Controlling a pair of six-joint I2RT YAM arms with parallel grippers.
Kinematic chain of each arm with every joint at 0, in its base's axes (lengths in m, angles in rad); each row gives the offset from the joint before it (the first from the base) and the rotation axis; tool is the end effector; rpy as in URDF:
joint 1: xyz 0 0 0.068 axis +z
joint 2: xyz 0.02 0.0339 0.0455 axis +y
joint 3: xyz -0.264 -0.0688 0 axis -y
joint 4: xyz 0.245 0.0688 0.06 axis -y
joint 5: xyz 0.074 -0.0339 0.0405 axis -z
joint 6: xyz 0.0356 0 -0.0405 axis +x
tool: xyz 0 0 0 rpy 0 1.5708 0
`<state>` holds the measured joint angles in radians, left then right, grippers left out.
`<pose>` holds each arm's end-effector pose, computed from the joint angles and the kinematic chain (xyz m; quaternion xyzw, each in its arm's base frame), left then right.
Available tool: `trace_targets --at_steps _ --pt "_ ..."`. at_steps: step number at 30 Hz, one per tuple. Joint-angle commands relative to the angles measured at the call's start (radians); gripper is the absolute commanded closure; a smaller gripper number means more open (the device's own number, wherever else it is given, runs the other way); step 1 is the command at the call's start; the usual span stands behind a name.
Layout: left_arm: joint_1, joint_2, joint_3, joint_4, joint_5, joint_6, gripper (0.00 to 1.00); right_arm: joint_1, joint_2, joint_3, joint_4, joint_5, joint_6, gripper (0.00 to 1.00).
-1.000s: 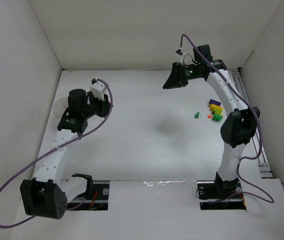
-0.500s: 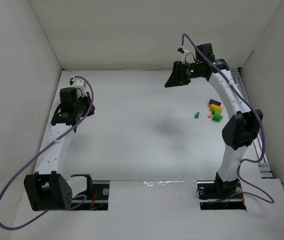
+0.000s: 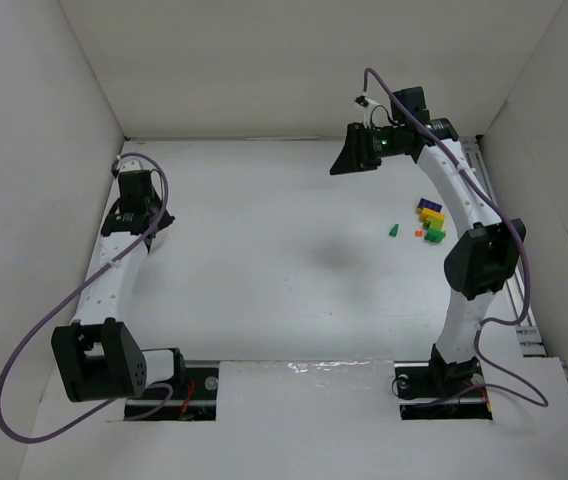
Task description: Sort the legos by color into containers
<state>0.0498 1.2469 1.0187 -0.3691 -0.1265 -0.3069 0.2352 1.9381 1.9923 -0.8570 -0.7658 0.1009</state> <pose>0.2780 0.0184 0.3053 -0.1856 0.8629 -0.0044 0.4701 0.4080 0.1231 0.3614 -0.1974 0.8487 0.3996 0.2847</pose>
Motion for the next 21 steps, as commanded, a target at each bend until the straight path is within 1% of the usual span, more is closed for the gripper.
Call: trace_targets --at_steps 1,4,7,15,21 --pt "0.022 0.017 0.067 -0.025 -0.068 -0.063 1.00 0.013 -0.041 -0.003 0.026 0.008 -0.015 0.53" --pt "0.047 0.045 0.078 -0.025 -0.084 -0.072 1.00 0.013 -0.041 -0.003 0.026 0.008 -0.015 0.53" --pt "0.047 0.071 0.098 -0.025 -0.104 -0.072 1.00 0.013 -0.041 -0.003 0.026 0.008 -0.015 0.52" --pt "0.065 0.120 0.107 -0.016 -0.113 -0.072 1.00 0.023 -0.031 -0.003 0.026 0.008 -0.015 0.52" --pt "0.107 0.173 0.127 -0.016 -0.113 -0.081 1.00 0.023 -0.031 -0.003 0.026 0.008 -0.015 0.52"
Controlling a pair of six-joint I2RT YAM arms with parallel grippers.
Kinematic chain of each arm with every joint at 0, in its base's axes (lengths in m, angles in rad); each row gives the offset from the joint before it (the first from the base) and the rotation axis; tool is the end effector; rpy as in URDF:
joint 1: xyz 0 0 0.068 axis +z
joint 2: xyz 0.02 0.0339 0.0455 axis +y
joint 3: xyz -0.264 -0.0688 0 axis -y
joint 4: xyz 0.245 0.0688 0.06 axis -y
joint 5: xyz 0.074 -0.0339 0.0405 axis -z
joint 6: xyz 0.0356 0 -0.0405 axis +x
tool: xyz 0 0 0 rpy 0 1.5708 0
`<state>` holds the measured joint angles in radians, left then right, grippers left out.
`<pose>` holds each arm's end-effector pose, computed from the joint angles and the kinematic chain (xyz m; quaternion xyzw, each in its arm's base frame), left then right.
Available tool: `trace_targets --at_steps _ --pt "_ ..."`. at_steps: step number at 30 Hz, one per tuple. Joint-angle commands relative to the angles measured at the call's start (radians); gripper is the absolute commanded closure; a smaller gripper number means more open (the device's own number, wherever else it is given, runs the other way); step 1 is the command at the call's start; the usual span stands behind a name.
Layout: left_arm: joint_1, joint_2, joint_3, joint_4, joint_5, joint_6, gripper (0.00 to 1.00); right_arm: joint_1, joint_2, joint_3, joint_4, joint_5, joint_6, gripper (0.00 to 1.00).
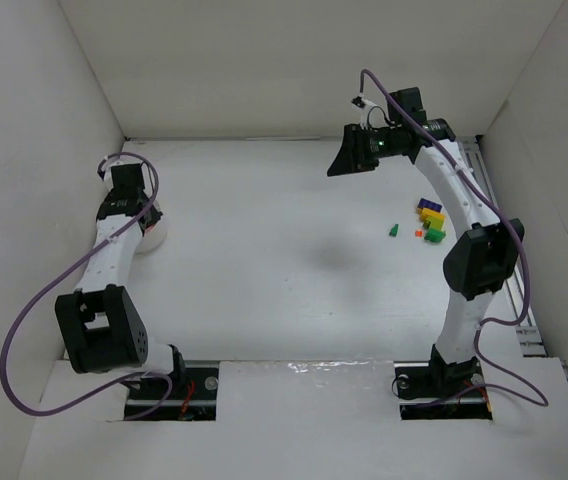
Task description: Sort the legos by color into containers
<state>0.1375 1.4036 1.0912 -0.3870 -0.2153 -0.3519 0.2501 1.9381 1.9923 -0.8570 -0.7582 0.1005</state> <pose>0.3069 0.0501 0.2856 -0.2624 0.8635 0.0519 0.4276 0.4063 0.1290 0.3613 -0.2026 0.8486 0.3986 0.2829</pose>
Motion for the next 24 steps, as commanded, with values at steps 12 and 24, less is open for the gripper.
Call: trace_targets --at_steps 12,24 --pt "0.019 0.048 0.055 0.025 -0.013 -0.027 1.00 0.008 -0.022 0.007 0.026 0.000 -0.015 0.52" --pt "0.019 0.057 0.036 0.053 -0.013 -0.027 0.94 0.017 -0.022 0.007 0.016 0.000 -0.015 0.52"
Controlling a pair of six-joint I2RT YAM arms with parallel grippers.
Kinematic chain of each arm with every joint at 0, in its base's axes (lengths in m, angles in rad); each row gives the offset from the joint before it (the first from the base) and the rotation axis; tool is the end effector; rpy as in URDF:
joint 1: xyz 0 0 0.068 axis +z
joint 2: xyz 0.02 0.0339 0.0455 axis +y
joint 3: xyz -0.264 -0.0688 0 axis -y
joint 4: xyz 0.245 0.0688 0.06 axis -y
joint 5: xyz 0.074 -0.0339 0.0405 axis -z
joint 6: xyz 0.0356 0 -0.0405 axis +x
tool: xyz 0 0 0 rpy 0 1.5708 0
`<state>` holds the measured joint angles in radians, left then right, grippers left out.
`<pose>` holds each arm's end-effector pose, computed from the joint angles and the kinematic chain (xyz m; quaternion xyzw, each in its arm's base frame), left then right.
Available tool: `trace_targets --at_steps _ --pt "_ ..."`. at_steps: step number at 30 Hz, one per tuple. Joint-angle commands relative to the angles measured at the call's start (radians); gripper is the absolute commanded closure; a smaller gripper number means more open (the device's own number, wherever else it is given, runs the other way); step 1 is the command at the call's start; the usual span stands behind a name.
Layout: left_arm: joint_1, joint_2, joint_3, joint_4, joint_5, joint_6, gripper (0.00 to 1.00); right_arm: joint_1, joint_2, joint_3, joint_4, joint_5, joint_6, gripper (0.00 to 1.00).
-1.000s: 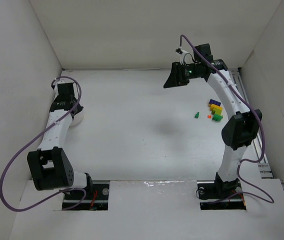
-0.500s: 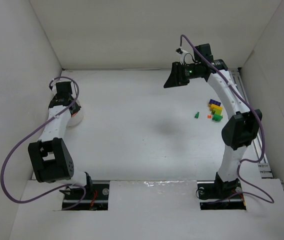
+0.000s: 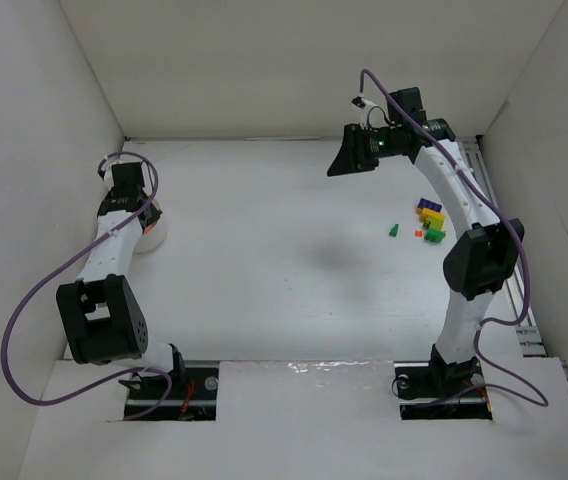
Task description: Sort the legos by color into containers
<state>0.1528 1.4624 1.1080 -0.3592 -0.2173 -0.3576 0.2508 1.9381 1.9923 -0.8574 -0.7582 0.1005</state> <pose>0.3193 0.0569 0.2760 -0.2719 0.8635 0.0559 0.4211 0.4061 0.1293 0.3612 -0.2029 0.8486 0.3987 0.2825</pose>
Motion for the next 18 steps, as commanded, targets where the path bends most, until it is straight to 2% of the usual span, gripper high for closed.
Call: trace_targets --at_steps 1,7,9,14,18 --pt "0.004 -0.002 0.019 0.025 -0.011 -0.021 0.90 0.016 -0.022 0.007 0.017 0.000 -0.015 0.52" --pt "0.004 -0.002 0.010 0.035 -0.002 -0.021 0.86 0.025 -0.022 0.007 0.017 0.000 -0.015 0.52" --pt "0.004 -0.002 0.010 0.035 0.007 -0.021 0.81 0.025 -0.022 0.007 0.017 0.000 -0.015 0.52" --pt "0.004 -0.013 0.001 0.045 0.016 -0.012 0.57 0.025 -0.022 0.007 0.017 0.000 -0.015 0.52" --pt "0.004 -0.027 0.001 0.045 0.031 -0.012 0.56 0.025 -0.022 0.007 0.017 0.000 -0.015 0.52"
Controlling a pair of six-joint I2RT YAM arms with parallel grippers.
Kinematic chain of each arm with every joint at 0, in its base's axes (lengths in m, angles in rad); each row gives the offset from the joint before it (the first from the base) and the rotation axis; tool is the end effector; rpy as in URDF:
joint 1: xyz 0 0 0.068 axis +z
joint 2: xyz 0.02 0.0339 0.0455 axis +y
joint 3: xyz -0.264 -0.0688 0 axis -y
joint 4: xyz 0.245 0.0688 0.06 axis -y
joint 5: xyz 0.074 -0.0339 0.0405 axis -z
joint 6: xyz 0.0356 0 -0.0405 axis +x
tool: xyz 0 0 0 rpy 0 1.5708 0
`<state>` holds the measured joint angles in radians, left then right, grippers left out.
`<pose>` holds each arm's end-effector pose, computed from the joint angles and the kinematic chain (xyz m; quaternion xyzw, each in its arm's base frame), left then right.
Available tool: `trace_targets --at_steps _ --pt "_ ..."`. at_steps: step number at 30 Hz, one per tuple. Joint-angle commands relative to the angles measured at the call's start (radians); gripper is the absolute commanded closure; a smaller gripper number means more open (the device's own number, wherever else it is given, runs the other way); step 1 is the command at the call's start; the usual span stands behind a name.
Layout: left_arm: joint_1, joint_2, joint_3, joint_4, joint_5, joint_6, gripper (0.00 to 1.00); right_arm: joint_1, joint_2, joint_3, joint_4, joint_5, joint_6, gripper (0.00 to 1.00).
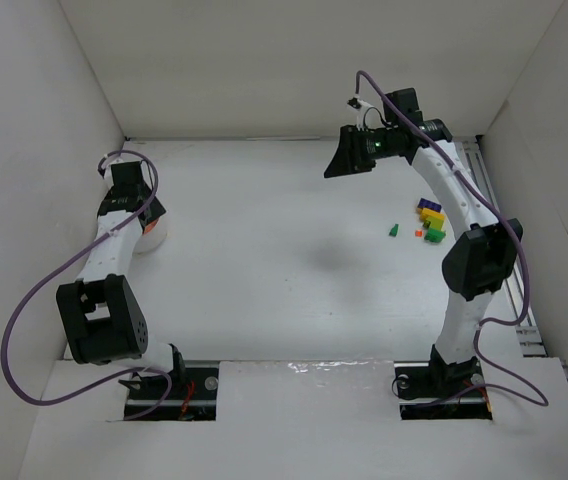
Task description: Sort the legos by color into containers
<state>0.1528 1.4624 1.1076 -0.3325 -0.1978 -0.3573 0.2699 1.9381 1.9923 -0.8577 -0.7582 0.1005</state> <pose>0.3213 0.0566 0.2780 -0.2678 0.8598 0.0454 0.4323 0.4036 0.1370 0.3612 -0.2109 0.8467 0.4013 0.2786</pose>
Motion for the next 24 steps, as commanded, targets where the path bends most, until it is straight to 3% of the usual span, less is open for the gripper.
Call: trace_targets --at_steps 1,6,8,10,12,13,14,19,24 --pt "0.004 -0.043 -0.011 0.030 0.024 0.001 0.57 0.006 -0.022 0.007 0.017 0.010 -0.015 0.52" --pt "0.004 -0.184 -0.040 0.116 0.199 0.092 0.66 -0.012 -0.045 -0.033 0.017 0.048 -0.037 0.52" --pt "-0.007 -0.241 -0.064 0.168 0.381 0.171 0.66 -0.049 -0.062 -0.070 0.017 0.068 -0.059 0.52" --pt "-0.050 -0.314 -0.065 0.178 0.475 0.321 0.61 -0.081 -0.080 -0.128 0.000 0.068 -0.146 0.52" --pt "-0.050 -0.358 -0.077 0.178 0.656 0.404 0.56 -0.128 -0.091 -0.185 -0.079 0.107 -0.235 0.52" --pt "-0.059 -0.385 -0.089 0.178 0.697 0.438 0.46 -0.144 -0.120 -0.216 -0.098 0.131 -0.325 0.51" --pt "-0.059 -0.386 -0.089 0.187 0.742 0.439 0.43 -0.159 -0.139 -0.254 -0.107 0.157 -0.364 0.51" --pt "-0.070 -0.360 -0.080 0.165 0.772 0.463 0.37 -0.265 -0.248 -0.548 -0.046 0.362 -0.547 0.51" --pt "-0.110 -0.320 -0.043 0.153 0.799 0.497 0.35 -0.308 -0.280 -0.682 0.043 0.485 -0.665 0.52"
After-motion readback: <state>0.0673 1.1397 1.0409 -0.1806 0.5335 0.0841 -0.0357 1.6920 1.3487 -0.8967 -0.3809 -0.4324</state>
